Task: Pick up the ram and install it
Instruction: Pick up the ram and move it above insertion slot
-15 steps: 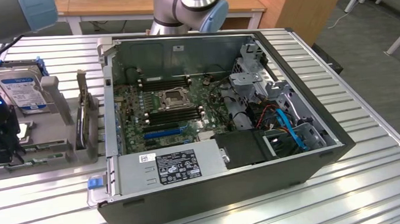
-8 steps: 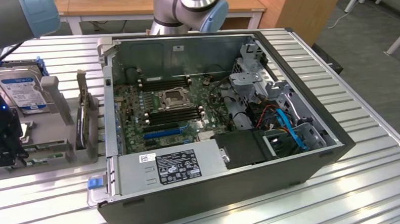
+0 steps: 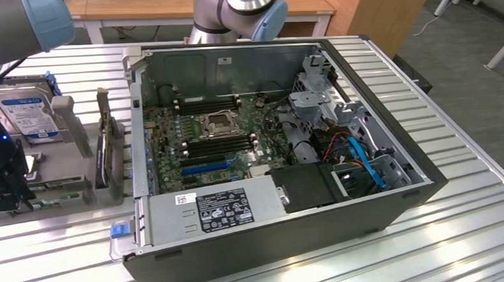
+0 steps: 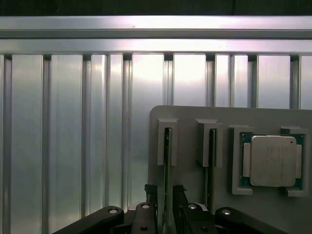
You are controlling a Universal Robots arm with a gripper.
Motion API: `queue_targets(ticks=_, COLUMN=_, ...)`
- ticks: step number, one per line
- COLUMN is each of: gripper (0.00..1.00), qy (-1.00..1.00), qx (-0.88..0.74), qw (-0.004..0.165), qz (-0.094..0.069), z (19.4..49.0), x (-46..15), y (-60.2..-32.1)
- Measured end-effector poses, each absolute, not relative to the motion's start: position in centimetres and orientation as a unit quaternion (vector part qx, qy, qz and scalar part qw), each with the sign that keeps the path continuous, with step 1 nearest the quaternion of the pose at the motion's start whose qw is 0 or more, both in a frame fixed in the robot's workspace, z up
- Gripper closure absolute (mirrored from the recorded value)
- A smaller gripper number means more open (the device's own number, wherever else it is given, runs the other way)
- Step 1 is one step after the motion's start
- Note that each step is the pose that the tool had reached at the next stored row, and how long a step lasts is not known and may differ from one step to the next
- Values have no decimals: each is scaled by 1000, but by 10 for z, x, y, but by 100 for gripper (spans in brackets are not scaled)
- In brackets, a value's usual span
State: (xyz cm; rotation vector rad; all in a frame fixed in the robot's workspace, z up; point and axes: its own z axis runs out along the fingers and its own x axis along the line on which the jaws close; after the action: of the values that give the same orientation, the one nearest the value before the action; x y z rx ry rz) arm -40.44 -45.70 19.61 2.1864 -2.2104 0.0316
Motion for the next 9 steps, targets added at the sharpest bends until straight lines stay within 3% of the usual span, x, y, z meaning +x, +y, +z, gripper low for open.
queue_targets(ticks=9, gripper=73, qy=-711, qx=703, qw=16, qz=11, z=193, x=-404, y=-454)
